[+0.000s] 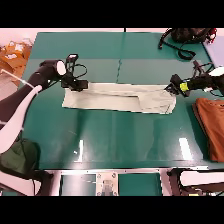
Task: Fold the shirts.
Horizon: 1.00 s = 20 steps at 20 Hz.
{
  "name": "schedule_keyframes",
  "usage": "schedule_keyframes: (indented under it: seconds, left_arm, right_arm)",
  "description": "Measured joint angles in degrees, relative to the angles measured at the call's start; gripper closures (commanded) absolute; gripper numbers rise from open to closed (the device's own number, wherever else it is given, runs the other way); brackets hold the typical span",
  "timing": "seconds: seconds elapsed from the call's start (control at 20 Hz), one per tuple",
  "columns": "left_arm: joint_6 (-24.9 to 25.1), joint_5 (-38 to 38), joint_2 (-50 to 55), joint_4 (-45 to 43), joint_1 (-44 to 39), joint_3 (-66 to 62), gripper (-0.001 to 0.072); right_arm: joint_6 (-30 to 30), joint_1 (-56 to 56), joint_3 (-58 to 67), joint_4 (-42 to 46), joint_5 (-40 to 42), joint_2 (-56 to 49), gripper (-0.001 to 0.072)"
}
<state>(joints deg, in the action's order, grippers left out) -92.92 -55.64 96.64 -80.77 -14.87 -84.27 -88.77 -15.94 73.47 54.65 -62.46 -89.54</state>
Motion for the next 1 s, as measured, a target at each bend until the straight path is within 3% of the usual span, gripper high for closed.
schedule_keyframes:
  seconds: [0.05, 0.1, 0.25, 0.55, 0.65, 1.0]
  left_arm:
    - [0.0, 0.5, 1.2, -0.5, 0.0, -0.9, 0.0187]
    - [-0.1, 1.1, 2.1, -0.9, 0.1, -1.5, 0.0043]
    - [-0.3, 3.2, 3.6, -1.0, 0.7, -3.8, 0.0046]
    - [-2.4, -3.9, 4.3, -1.4, 6.5, -11.8, 0.0046]
    - [-2.7, -7.9, 4.5, -1.4, 7.8, -13.0, 0.0046]
    - [-2.7, -13.5, 4.5, 0.6, 9.0, -14.2, 0.0046]
  right_arm:
    - [0.6, 0.4, 1.7, -0.5, 0.3, -2.4, 0.0514]
    - [1.1, 0.7, 3.2, -0.8, 0.7, -4.4, 0.0411]
    - [2.9, 0.8, 8.6, -1.6, 0.8, -8.4, 0.0156]
    - [6.3, -4.2, 17.1, 1.8, -11.0, -10.1, 0.0124]
    - [8.2, -6.1, 15.7, 2.5, -14.6, -10.1, 0.0031]
    - [16.8, -13.0, 6.3, -0.8, -17.8, -10.3, 0.0014]
